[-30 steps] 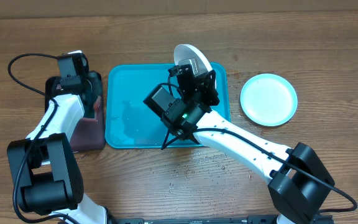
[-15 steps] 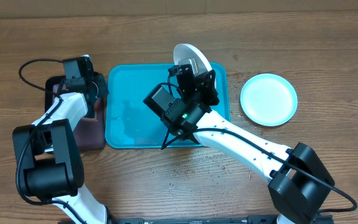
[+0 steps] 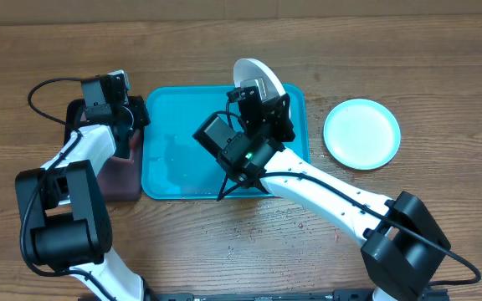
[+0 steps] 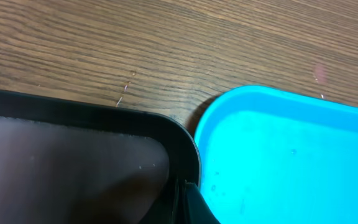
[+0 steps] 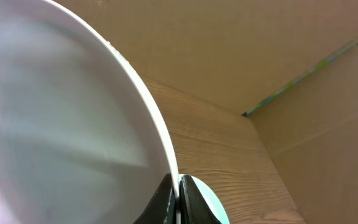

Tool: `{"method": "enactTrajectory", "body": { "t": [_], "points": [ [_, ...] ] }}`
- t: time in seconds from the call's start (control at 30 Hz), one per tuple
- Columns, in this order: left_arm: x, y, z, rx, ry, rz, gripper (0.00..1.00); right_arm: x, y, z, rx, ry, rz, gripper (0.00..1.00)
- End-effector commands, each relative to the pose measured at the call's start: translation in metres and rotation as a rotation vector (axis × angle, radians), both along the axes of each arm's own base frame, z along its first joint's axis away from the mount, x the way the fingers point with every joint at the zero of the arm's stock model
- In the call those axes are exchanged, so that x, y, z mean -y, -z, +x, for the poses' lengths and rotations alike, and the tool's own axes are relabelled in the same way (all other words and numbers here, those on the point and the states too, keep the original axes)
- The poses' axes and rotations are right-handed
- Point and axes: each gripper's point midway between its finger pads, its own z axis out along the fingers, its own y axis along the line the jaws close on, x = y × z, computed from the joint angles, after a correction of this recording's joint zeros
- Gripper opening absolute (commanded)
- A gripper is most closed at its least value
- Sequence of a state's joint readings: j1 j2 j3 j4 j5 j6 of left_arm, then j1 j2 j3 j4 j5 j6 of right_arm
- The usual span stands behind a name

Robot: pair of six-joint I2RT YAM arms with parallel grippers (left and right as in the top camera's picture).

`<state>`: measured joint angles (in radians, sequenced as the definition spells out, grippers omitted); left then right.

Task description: Clean dirty plates on tray and stack at the side

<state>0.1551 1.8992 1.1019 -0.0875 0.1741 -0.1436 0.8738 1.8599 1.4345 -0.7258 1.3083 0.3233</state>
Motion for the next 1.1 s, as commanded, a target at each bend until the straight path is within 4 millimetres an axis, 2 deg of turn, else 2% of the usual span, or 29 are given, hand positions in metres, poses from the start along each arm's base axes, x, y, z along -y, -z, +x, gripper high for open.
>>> {"method": "enactTrajectory", "body": {
  "t": [0.0, 0.1, 0.2, 0.3, 0.4, 0.53, 0.73, 0.9, 0.97, 1.07],
  "points": [
    [0.004, -0.053, 0.011, 0.113, 0.044, 0.011, 0.04, 0.008, -0.021, 0.007, 0.064, 0.031, 0.116, 0.04],
    [0.004, -0.079, 0.009, 0.148, 0.044, 0.02, 0.04, 0.014, -0.017, 0.013, 0.044, 0.038, 0.209, 0.04],
    [0.007, -0.089, -0.004, 0.123, 0.037, 0.003, 0.04, 0.03, -0.012, 0.019, 0.018, 0.072, 0.389, 0.04],
    [0.014, -0.078, -0.022, 0.033, 0.023, -0.056, 0.05, 0.053, -0.008, 0.023, -0.026, 0.128, 0.574, 0.04],
    [0.031, -0.063, -0.042, -0.069, 0.064, -0.119, 0.04, 0.084, -0.002, 0.025, -0.093, 0.199, 0.747, 0.04],
    [0.044, -0.053, -0.058, -0.15, 0.088, -0.131, 0.04, 0.126, 0.017, 0.025, -0.23, 0.284, 0.938, 0.04],
    [0.074, -0.047, -0.067, -0.193, 0.162, -0.107, 0.05, 0.193, 0.053, 0.009, -0.377, 0.456, 1.189, 0.04],
    [0.083, -0.041, -0.075, -0.236, 0.176, -0.059, 0.05, 0.237, 0.084, -0.017, -0.437, 0.574, 1.235, 0.04],
    [0.086, -0.04, -0.078, -0.249, 0.182, -0.058, 0.04, 0.25, 0.103, -0.032, -0.457, 0.64, 1.245, 0.04],
    [0.086, -0.038, -0.081, -0.262, 0.181, -0.057, 0.04, 0.252, 0.121, -0.046, -0.494, 0.667, 1.237, 0.04]
  ]
}}
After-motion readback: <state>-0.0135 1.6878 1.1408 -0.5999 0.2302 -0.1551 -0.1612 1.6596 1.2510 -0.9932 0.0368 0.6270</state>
